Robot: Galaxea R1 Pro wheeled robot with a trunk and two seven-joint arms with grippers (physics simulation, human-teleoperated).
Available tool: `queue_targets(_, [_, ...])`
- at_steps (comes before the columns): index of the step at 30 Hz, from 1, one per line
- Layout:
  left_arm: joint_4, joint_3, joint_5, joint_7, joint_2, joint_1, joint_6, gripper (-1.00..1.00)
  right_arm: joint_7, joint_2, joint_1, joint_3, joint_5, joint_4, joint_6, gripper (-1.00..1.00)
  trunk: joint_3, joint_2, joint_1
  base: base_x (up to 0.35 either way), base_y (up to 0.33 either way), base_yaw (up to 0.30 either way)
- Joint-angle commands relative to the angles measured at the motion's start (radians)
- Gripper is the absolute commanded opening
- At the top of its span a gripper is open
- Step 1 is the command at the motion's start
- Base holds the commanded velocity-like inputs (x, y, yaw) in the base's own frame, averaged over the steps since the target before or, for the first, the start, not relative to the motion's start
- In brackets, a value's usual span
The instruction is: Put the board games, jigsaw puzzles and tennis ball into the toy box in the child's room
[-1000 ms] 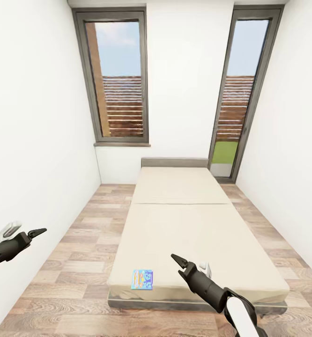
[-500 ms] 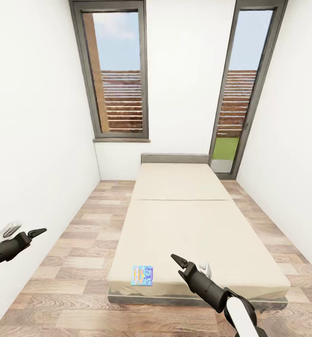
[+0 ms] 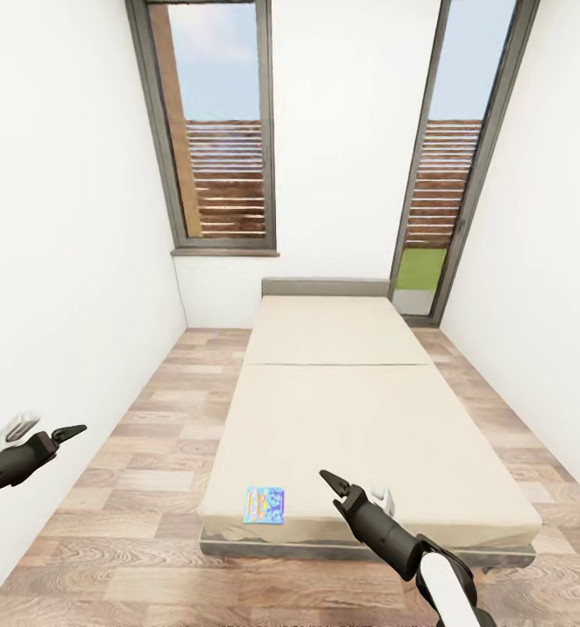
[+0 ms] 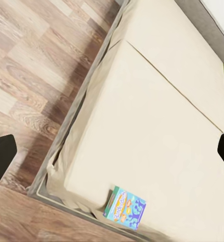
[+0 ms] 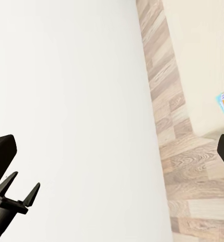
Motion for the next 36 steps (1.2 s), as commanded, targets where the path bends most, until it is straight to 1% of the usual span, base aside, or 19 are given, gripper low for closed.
queue_targets(1, [0.000, 0.002, 0.003, -0.002, 0.000, -0.001, 0.008, 1.00, 0.001, 0.000, -0.001, -0.001, -0.002, 0.000, -0.002, 1.00, -0.006, -0.008, 0.004, 0.000, 0.000, 0.000])
queue_targets(3, [0.000, 0.002, 0.003, -0.002, 0.000, -0.001, 0.008, 1.00, 0.001, 0.001, -0.001, 0.000, -0.002, 0.000, -0.020, 1.00, -0.016, -0.022, 0.012, 0.000, 0.000, 0.000])
queue_targets(8, [0.000, 0.002, 0.003, -0.003, 0.000, -0.001, 0.008, 1.00, 0.001, 0.001, -0.001, 0.003, -0.003, 0.000, -0.036, 1.00, -0.040, -0.057, 0.031, 0.000, 0.000, 0.000])
queue_targets(36, [0.000, 0.000, 0.003, -0.003, 0.000, -0.001, 0.008, 1.00, 0.000, -0.001, -0.001, -0.004, -0.012, 0.026, -0.042, 1.00, -0.170, -0.253, 0.138, 0.000, 0.000, 0.000])
